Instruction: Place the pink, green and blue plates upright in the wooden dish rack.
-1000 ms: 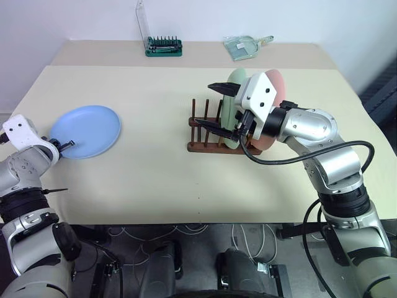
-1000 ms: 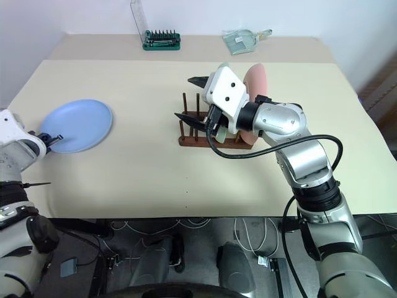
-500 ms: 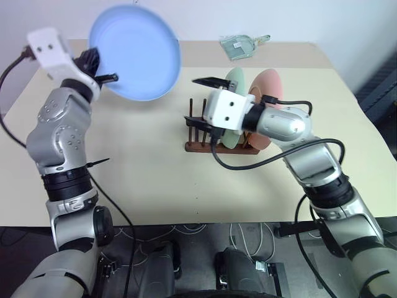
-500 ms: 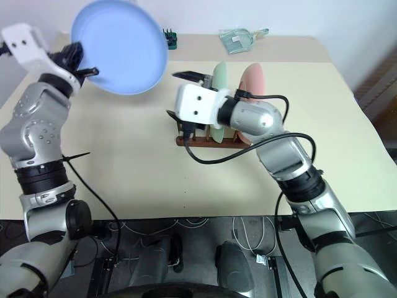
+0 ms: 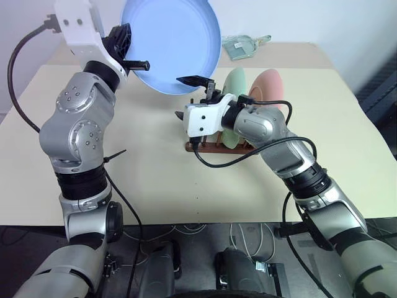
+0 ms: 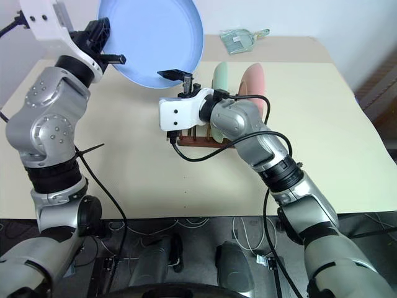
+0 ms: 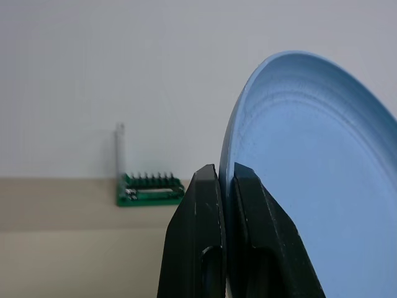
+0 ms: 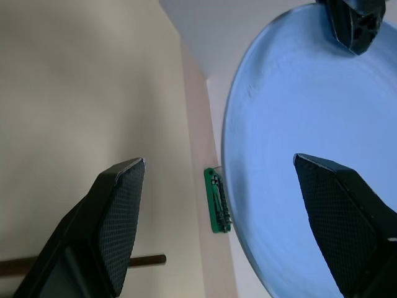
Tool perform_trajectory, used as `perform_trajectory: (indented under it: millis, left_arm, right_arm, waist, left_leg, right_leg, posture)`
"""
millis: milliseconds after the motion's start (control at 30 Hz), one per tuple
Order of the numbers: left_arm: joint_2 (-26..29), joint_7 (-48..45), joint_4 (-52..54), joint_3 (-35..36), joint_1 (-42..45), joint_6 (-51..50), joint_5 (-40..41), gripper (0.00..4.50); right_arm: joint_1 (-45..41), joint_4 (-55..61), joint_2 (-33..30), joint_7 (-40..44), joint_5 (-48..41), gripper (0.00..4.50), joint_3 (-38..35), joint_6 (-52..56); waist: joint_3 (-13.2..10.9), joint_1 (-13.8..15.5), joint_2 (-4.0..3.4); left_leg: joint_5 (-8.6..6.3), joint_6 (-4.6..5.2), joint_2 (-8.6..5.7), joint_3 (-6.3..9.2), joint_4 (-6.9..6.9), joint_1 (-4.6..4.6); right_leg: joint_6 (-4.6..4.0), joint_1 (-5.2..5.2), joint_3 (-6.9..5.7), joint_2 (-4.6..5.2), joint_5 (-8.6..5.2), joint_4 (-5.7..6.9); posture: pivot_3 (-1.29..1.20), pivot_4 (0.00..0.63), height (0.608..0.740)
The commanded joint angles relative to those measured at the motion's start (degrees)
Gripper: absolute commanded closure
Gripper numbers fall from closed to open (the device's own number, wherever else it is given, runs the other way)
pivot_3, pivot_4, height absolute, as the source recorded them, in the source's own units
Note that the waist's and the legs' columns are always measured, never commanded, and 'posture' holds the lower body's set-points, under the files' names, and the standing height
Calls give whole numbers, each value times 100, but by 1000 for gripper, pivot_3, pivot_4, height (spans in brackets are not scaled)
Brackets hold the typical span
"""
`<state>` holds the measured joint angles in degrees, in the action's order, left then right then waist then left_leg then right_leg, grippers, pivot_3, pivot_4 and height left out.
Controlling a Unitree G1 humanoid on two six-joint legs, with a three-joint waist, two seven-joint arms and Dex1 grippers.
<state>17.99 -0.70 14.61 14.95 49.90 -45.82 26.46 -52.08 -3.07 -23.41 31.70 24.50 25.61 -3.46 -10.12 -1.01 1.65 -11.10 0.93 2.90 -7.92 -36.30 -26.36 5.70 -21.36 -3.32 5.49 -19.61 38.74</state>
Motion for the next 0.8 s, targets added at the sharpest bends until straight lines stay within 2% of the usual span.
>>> perform_trajectory:
  millis: [33,133,300,433,567,733,767,800]
  left_arm:
    - [47,29,417,204,161,-155,242,4488]
    - [36,40,471,286,155,-233,365,4500]
    - [76,57,485,284,150,-296,352,4500]
    - [67,42,470,314,147,-314,378,4500]
    - [-214,94,431,699,215,-161,783,3026]
    - [-310,419,78,1303,362,225,1026,381]
    - [-260,464,-21,1417,398,313,1048,37]
    - [-164,499,-173,1601,459,468,1053,37]
  right_arm:
    - [-191,-183,67,-181,212,579,-69,-196]
    - [-188,-297,127,-213,289,1929,-99,-220]
    - [-190,-347,210,-231,305,4457,-133,-271]
    - [-193,-375,250,-252,345,4457,-143,-305]
    - [-168,-353,256,-312,409,4500,-174,-326]
    - [-165,-360,249,-339,450,4500,-198,-365]
    - [-164,-361,251,-339,444,4500,-204,-374]
    - [-158,-353,266,-331,406,4500,-226,-377]
  waist:
    - [0,2,0]
    - [0,-4,0]
    - [0,-3,0]
    - [0,-1,0]
    - [0,3,0]
    - [0,-18,0]
    - [0,-19,0]
    - [0,-19,0]
  left_leg:
    - [0,0,0,0,0,0]
    - [0,0,0,0,0,0]
    - [0,0,0,1,0,0]
    - [0,-1,0,1,0,1]
    - [0,-1,0,1,-1,0]
    - [1,-1,1,1,-2,1]
    - [1,-2,1,1,-2,2]
    - [1,-2,1,1,-2,2]
  right_leg:
    - [0,0,0,0,0,0]
    - [0,0,0,0,0,0]
    - [0,0,0,0,0,3]
    - [0,0,0,0,0,4]
    - [0,0,0,0,0,4]
    - [0,-1,0,0,0,6]
    - [0,0,0,0,0,8]
    - [0,0,0,0,0,8]
  posture:
    - [0,150,732]
    - [0,150,732]
    - [0,150,732]
    - [0,150,732]
    - [0,150,732]
    - [0,150,732]
    - [0,150,732]
    - [0,150,732]
